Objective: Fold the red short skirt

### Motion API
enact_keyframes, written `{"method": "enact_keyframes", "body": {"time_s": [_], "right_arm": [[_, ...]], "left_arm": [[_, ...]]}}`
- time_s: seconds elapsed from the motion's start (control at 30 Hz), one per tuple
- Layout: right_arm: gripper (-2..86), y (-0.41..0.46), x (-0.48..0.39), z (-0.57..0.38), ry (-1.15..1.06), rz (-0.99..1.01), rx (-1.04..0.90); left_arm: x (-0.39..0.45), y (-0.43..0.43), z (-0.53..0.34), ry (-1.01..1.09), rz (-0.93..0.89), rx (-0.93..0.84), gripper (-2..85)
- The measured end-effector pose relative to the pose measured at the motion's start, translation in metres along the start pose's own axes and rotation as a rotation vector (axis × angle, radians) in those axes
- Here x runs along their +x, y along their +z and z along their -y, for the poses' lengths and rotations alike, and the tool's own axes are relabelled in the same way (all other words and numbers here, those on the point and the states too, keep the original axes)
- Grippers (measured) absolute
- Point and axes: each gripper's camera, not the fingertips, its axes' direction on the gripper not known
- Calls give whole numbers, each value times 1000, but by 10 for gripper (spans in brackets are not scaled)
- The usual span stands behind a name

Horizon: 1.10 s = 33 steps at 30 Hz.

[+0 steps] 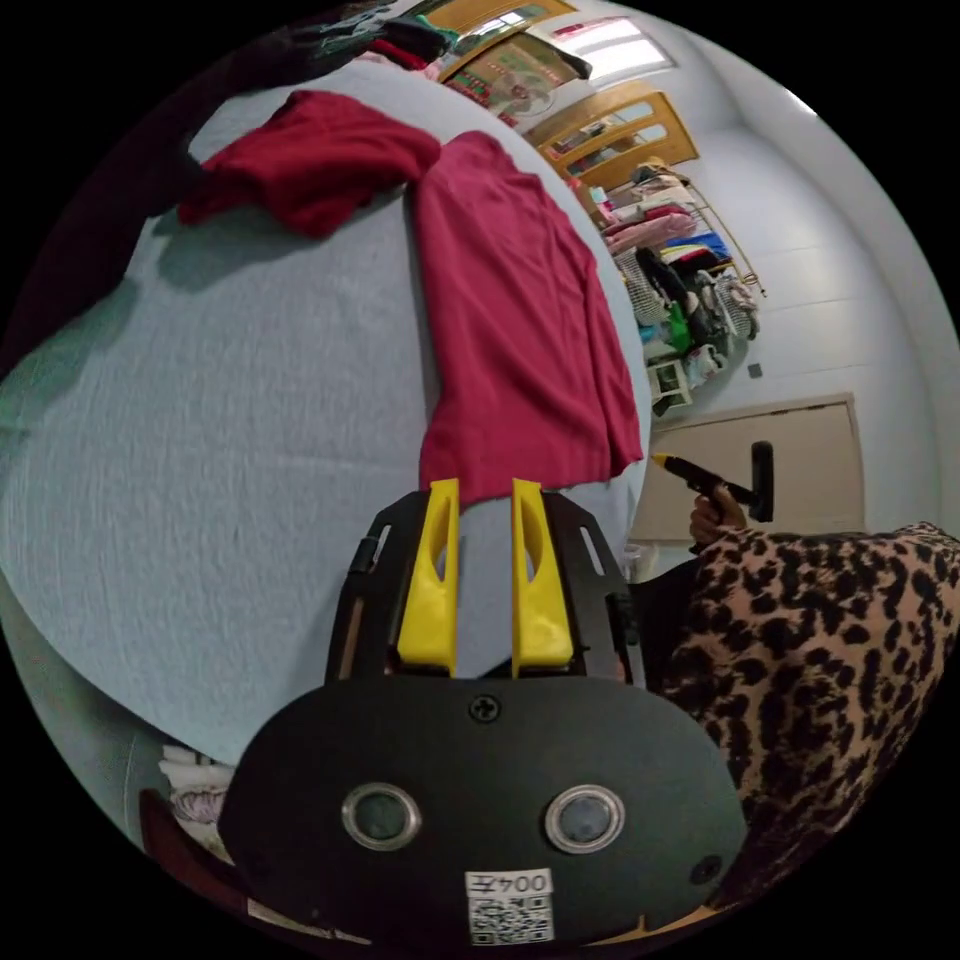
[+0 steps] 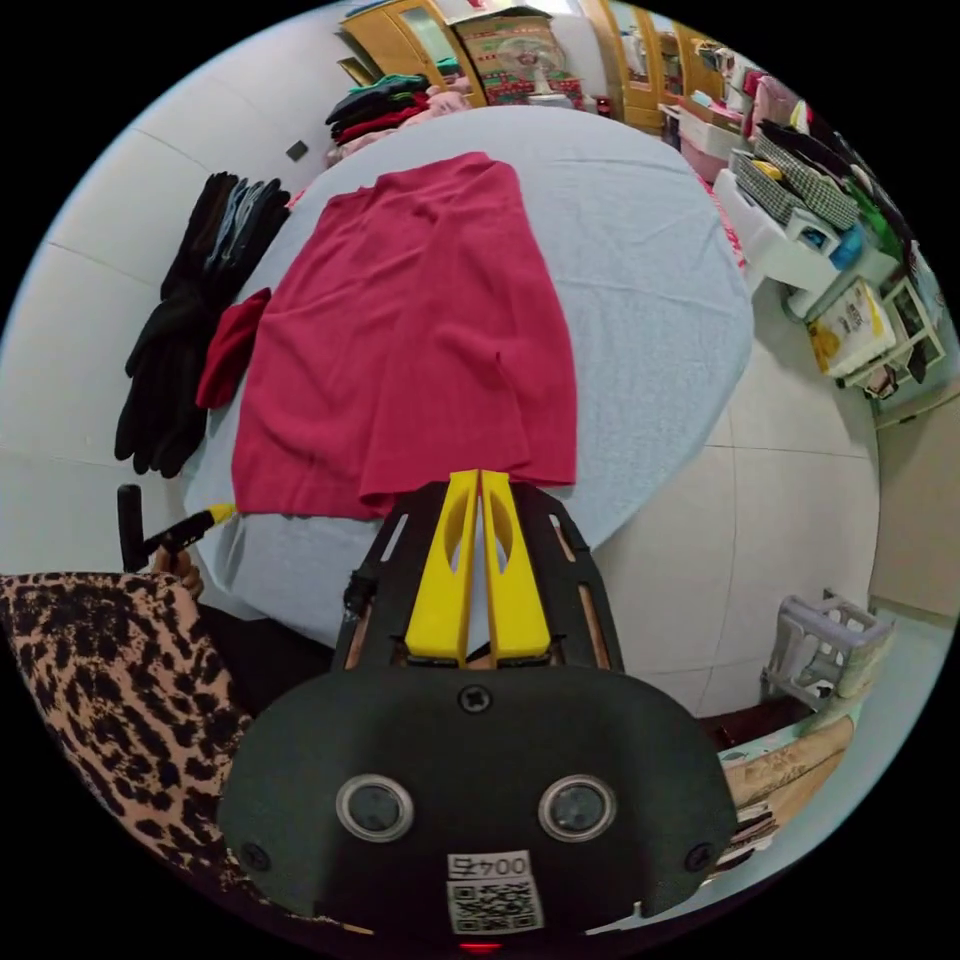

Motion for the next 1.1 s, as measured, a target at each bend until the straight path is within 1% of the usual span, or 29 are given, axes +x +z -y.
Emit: {"method": "enact_keyframes", "body": {"time_s": [0.13, 0.3, 0.4, 0.5, 0.63, 0.73, 0.83, 0.93, 1.0, 1.1], "right_arm": [[36, 6, 6, 25, 3, -18, 5], [62, 22, 0, 55, -45, -46, -31], [62, 30, -5, 68, -87, -92, -56], [60, 37, -9, 79, -110, -136, -71], [64, 31, -16, 90, -194, -86, -86], [61, 23, -7, 100, -197, -133, -73], [54, 15, 15, 120, -149, -186, -99], [52, 21, 34, 148, -130, -241, -220], [45, 30, 43, 162, -139, -249, -285], [38, 30, 51, 169, -151, -250, -279]], "left_arm": [[-12, 26, -16, 18, 84, -40, 53], [-20, 51, -26, 110, 247, -110, 30], [-31, 61, -37, 120, 286, -121, 26], [-48, 63, -47, 111, 280, -141, 23], [-45, 36, -63, 161, 304, -29, 19], [-29, 35, -63, 269, 295, -22, 24], [-3, 62, -54, 408, 271, -59, 27], [33, 112, -41, 558, 181, -137, 33], [69, 161, -37, 704, 144, -215, 44], [106, 223, -40, 873, 184, -314, 60]]}}
